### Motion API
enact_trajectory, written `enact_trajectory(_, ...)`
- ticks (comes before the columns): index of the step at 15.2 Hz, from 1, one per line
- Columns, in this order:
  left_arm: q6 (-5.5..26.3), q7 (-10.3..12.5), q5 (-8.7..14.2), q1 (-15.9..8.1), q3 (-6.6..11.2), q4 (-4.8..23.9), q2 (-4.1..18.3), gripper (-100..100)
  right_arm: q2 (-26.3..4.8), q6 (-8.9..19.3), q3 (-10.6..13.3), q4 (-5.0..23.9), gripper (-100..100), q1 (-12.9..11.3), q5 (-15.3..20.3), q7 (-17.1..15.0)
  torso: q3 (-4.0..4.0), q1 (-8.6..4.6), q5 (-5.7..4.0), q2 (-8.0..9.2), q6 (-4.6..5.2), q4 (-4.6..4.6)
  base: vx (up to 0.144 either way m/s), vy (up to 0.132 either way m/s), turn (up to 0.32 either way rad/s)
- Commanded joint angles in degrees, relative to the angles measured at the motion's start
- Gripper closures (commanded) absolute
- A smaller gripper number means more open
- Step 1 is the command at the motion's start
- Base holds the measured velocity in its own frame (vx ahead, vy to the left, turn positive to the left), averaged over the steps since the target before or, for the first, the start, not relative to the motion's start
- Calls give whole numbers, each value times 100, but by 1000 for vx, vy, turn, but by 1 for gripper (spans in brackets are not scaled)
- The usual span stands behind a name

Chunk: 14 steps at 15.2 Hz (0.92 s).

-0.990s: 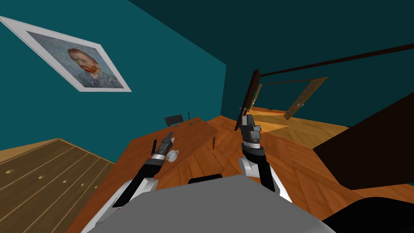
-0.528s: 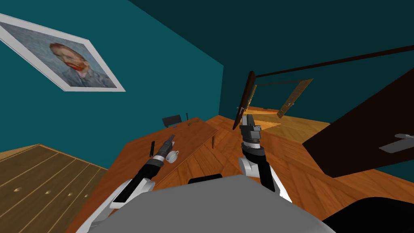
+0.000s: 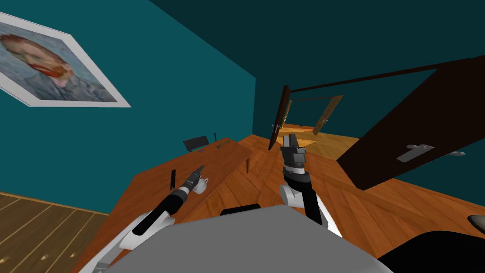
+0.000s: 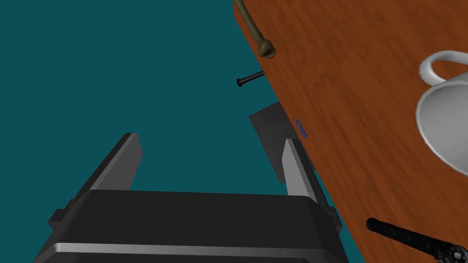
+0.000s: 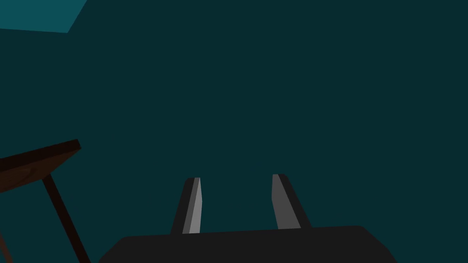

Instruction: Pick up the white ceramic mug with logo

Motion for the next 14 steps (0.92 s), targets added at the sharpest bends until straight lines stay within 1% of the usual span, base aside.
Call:
enact_trajectory(1,286,-40,157,-32,-74,201,188,-100,0,0,0,0,0,0,0,0,0,0,0,0,0,0,-21,41,-168)
enact_trajectory(2,335,-40,157,-32,-74,201,188,-100,0,0,0,0,0,0,0,0,-1,-2,-1,-2,3,0,-15,41,-170)
enact_trajectory(3,529,-64,287,-26,-113,303,338,-100,0,0,0,0,0,0,0,0,-2,-3,-1,-3,1,0,-9,44,-180)
enact_trajectory(4,571,-64,287,-26,-113,303,338,-100,0,0,0,0,0,0,0,0,-3,-3,-1,-5,2,-1,-9,43,-137)
enact_trajectory(5,749,-90,421,-20,-153,409,484,-100,0,0,0,0,0,0,0,0,-4,-3,-1,-7,1,-1,-5,39,-175)
enact_trajectory(6,805,-90,421,-20,-153,409,484,-100,0,0,0,0,0,0,0,0,-5,-4,-1,-9,3,-2,-4,35,-160)
enact_trajectory(7,1016,-121,559,-14,-193,516,625,-100,0,0,0,0,0,0,0,0,-5,-6,-2,-9,0,-2,-8,32,-195)
enact_trajectory(8,1036,-121,559,-14,-193,516,625,-100,0,0,0,0,0,0,0,0,-5,-7,-2,-9,2,-2,-7,31,-150)
enact_trajectory(9,1238,-154,698,-7,-234,626,761,-100,0,0,0,0,0,0,0,0,-6,-7,-2,-10,1,-2,-3,29,-172)
enact_trajectory(10,1263,-154,698,-7,-234,626,761,-100,0,0,0,0,0,0,0,0,-6,-8,-2,-10,1,-2,-2,29,-142)
enact_trajectory(11,1411,-191,840,0,-275,737,893,-100,0,0,0,0,0,0,0,0,-6,-9,-2,-11,1,-2,0,25,-197)
enact_trajectory(12,1485,-191,840,0,-275,737,893,-100,0,0,0,0,0,0,0,0,-7,-10,-3,-13,4,-2,0,27,-169)
enact_trajectory(13,1702,-230,983,7,-316,849,1019,-100,0,0,0,0,0,0,0,0,-8,-10,-3,-13,1,-3,-2,29,-205)
enact_trajectory(14,1702,-230,983,7,-316,849,1019,-100,0,0,0,0,0,0,0,0,-8,-9,-3,-14,3,-3,1,30,-160)
